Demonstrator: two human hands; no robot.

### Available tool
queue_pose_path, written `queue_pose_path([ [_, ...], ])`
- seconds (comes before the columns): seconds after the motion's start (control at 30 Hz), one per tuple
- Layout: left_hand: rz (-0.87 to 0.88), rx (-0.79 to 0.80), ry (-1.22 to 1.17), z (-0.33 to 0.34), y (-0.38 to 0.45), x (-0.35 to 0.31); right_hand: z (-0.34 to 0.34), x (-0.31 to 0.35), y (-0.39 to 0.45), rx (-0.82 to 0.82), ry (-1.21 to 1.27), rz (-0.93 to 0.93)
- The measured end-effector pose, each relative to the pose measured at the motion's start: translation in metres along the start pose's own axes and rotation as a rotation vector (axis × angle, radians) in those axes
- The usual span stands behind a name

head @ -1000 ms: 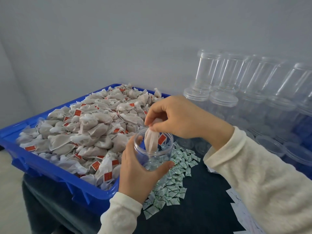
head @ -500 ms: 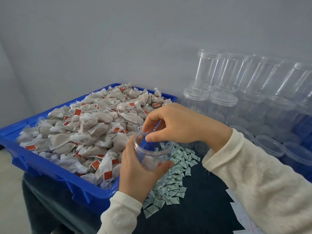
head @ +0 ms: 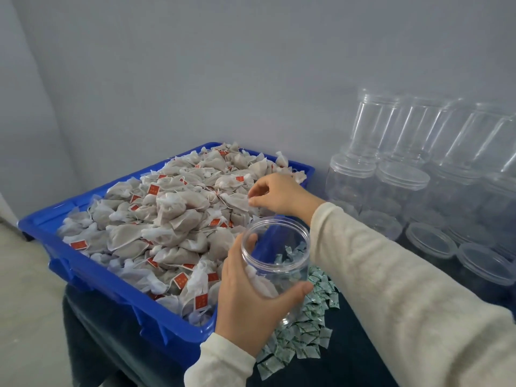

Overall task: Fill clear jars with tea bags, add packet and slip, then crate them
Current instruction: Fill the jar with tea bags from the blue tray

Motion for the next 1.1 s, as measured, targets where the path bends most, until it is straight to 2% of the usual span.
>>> queue_pose_path([
  [0.33,-0.003,0.013,-0.003,-0.008,0.001,-0.001,0.057,0.005,0.044,0.078,0.021,0.038],
  [0.53,0.009,0.030,0.013,-0.006,0.000,0.001,0.066,-0.004,0.047,-0.025,-0.169,-0.006],
  [0.73,0.004,0.029,0.033,-0.003,-0.001,0.003,0.049,-0.014,0.035,-0.052,0.061,-0.001],
  [0.87,0.002,0.028,0.027,-0.002,-0.002,0.001,0.027,-0.016,0.025,-0.134,0.067,-0.041],
  [1.1,-0.025,0.048,0.035,-0.001,-0.002,0.002,-0.030,-0.006,-0.010,-0.181,0.169,-0.096],
])
Point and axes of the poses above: each hand's wrist, its own y-axis towards the middle knuckle, its own z-axis out of the palm, x = y × z, the point moved 1 cm from there along y, towards the middle knuckle, and after that the axes turned 12 degrees about z, right-handed, at the moved point
